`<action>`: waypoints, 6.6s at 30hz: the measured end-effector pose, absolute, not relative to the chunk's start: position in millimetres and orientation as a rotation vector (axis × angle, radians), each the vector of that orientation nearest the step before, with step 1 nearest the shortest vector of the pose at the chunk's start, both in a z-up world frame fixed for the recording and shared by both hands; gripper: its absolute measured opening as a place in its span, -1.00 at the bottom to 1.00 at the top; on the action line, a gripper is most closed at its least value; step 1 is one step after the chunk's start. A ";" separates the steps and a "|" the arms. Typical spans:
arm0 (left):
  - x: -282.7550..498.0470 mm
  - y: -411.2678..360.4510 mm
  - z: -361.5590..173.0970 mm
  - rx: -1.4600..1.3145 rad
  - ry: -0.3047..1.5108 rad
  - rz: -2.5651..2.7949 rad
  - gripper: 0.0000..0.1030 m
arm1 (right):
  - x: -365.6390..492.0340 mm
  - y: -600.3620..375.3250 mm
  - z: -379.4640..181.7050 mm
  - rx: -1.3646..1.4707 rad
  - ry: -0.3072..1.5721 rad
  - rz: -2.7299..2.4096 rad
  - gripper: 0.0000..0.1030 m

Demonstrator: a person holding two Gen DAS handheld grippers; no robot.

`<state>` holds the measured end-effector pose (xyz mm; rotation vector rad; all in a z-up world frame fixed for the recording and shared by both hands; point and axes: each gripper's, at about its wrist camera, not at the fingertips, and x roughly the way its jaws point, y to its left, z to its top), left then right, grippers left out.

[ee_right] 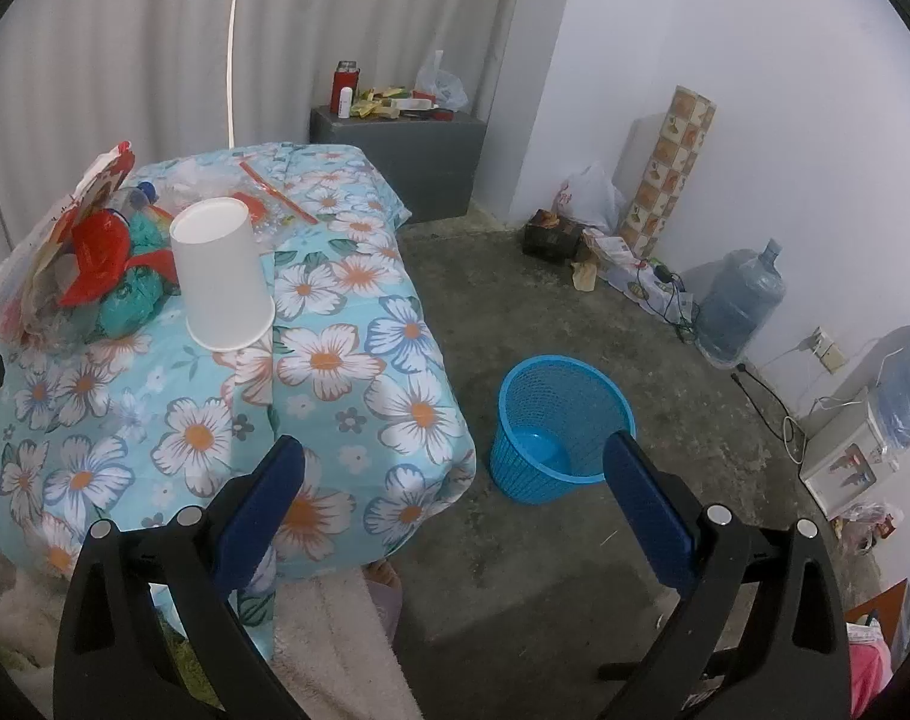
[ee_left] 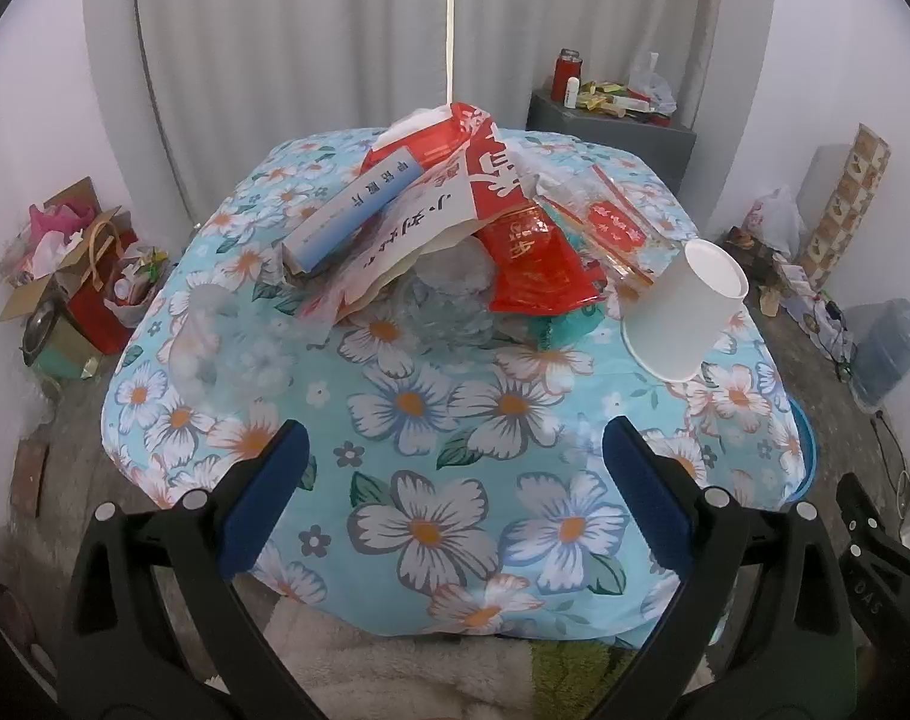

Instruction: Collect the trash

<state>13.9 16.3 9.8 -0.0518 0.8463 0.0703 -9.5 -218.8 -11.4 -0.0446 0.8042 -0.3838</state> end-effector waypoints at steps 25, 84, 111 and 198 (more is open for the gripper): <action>14.3 18.6 8.0 -0.054 0.852 0.070 0.83 | -8.5 -219.5 -12.0 -0.044 0.805 -0.384 0.88; -2.5 196.8 11.4 -0.225 0.705 0.071 0.83 | 63.9 -168.8 12.4 0.026 0.709 -0.092 0.88; 36.9 210.6 -14.9 -0.216 0.822 0.105 -0.89 | 137.5 -182.8 -23.9 0.297 0.834 0.043 0.08; 67.7 170.1 65.0 -0.278 0.627 -0.208 0.71 | 87.1 -183.5 32.7 -0.034 0.575 -0.077 0.87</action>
